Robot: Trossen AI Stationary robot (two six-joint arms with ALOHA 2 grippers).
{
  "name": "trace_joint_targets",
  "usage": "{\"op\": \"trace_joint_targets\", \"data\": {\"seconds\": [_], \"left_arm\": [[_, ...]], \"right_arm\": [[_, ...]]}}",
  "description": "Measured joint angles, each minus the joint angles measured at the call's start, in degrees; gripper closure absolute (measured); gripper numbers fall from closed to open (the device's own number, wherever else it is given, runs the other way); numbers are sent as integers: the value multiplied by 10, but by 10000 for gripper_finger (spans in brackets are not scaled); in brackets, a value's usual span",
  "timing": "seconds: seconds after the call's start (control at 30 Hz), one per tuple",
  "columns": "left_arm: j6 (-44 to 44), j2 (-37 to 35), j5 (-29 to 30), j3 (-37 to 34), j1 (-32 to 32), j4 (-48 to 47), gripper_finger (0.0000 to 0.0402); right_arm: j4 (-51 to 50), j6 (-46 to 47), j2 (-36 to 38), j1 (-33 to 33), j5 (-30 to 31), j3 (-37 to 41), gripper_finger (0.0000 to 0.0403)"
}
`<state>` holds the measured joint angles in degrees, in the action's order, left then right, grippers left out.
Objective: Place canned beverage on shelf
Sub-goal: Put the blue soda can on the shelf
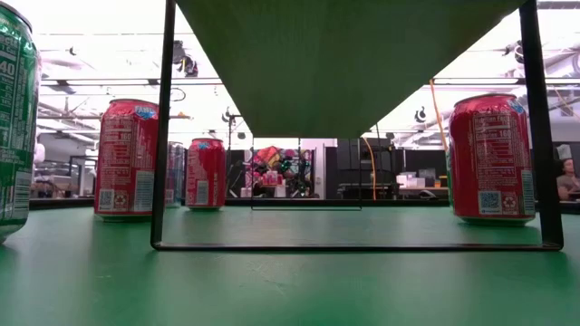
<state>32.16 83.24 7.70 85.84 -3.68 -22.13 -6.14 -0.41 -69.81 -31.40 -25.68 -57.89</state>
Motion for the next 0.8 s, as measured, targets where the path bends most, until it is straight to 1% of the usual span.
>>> {"op": "trace_joint_targets", "data": {"seconds": [0.23, 0.3, 0.47, 0.63, 0.73, 0.8], "left_arm": [[4, 0, 0, 0, 1, 1, 59], [4, 0, 0, 0, 1, 1, 59], [5, 0, 1, 0, 1, 2, 59], [5, 0, 1, 0, 1, 2, 59], [5, 0, 3, 0, 1, 1, 59], [4, 0, 9, 0, 1, 2, 59]], "right_arm": [[2, -3, 0, 0, -2, 0, 167], [2, -3, 0, 0, -17, 0, 175], [10, 12, -1, 0, -63, 1, 172], [15, -20, -1, -1, -105, 1, 175], [10, -12, -1, -8, -121, -13, 174], [13, -7, -1, -9, -121, -32, 171]]}}
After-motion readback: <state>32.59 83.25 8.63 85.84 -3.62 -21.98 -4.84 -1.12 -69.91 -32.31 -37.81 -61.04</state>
